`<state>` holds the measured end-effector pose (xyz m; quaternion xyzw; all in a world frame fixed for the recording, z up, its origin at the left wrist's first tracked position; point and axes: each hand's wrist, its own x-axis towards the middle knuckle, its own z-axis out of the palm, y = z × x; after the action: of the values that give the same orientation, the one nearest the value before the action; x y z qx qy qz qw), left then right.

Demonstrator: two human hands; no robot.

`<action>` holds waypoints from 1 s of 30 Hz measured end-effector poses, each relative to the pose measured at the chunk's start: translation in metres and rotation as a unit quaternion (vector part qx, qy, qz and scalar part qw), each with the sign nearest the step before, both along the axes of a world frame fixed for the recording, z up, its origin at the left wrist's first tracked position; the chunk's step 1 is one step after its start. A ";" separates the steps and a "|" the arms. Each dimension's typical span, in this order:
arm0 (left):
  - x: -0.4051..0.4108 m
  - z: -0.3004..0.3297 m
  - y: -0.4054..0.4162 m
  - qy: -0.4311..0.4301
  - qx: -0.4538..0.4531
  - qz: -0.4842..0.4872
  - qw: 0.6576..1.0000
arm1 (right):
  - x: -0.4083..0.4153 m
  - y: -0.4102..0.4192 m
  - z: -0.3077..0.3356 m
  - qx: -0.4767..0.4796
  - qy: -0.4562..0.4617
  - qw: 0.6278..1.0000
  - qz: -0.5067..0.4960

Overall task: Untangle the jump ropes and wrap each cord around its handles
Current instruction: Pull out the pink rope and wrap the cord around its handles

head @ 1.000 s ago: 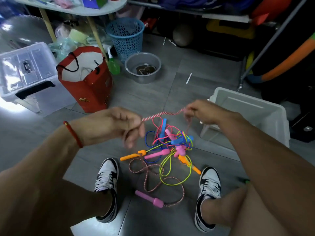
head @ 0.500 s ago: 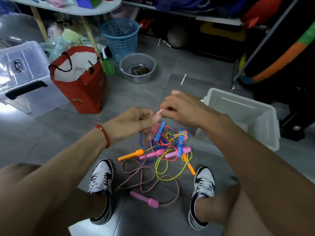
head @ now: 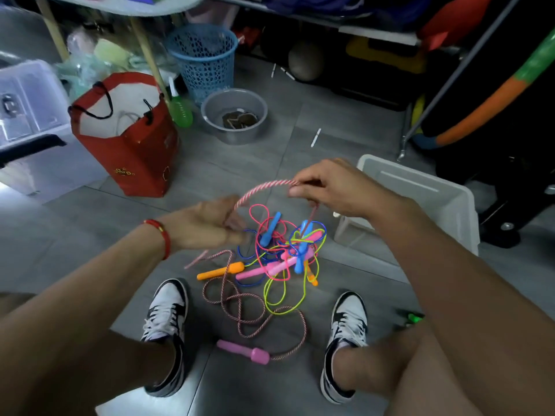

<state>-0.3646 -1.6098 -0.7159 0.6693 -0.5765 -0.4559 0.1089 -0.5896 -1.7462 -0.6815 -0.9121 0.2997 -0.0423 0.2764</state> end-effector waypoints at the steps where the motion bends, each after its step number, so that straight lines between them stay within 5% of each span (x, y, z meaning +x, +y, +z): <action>1: -0.011 0.004 -0.004 0.087 -0.030 0.039 0.995 | 0.006 0.008 0.001 -0.026 0.002 0.999 0.021; 3: -0.024 0.016 -0.008 0.145 -0.099 0.054 0.983 | 0.014 0.013 -0.005 -0.068 0.015 0.997 0.041; 7: -0.020 0.036 -0.009 0.089 -0.223 0.026 0.970 | 0.014 -0.001 -0.037 -0.043 0.089 0.994 0.036; 12: 0.003 0.048 -0.007 0.356 -0.223 0.132 0.898 | -0.009 -0.016 -0.076 0.044 0.282 0.958 -0.038; 16: 0.027 0.029 -0.006 0.088 -0.152 0.187 0.966 | 0.005 -0.020 -0.051 0.020 0.077 0.986 -0.150; 18: 0.026 0.022 -0.006 0.017 -0.095 0.196 0.976 | 0.009 -0.019 -0.043 0.017 0.043 0.987 -0.156; 21: 0.018 0.021 -0.003 0.008 -0.072 0.162 0.984 | 0.008 -0.014 -0.040 -0.015 0.134 0.980 -0.147; 25: 0.012 0.018 -0.002 -0.042 -0.060 0.089 0.993 | 0.013 -0.018 -0.033 -0.009 -0.004 0.976 -0.220; 30: -0.009 0.013 -0.009 0.029 -0.068 0.072 0.995 | 0.017 -0.013 -0.024 -0.025 -0.008 0.982 -0.189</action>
<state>-0.3739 -1.6189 -0.7029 0.6865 -0.5531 -0.4260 0.2032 -0.5724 -1.7587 -0.7054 -0.8452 0.4634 -0.1083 0.2431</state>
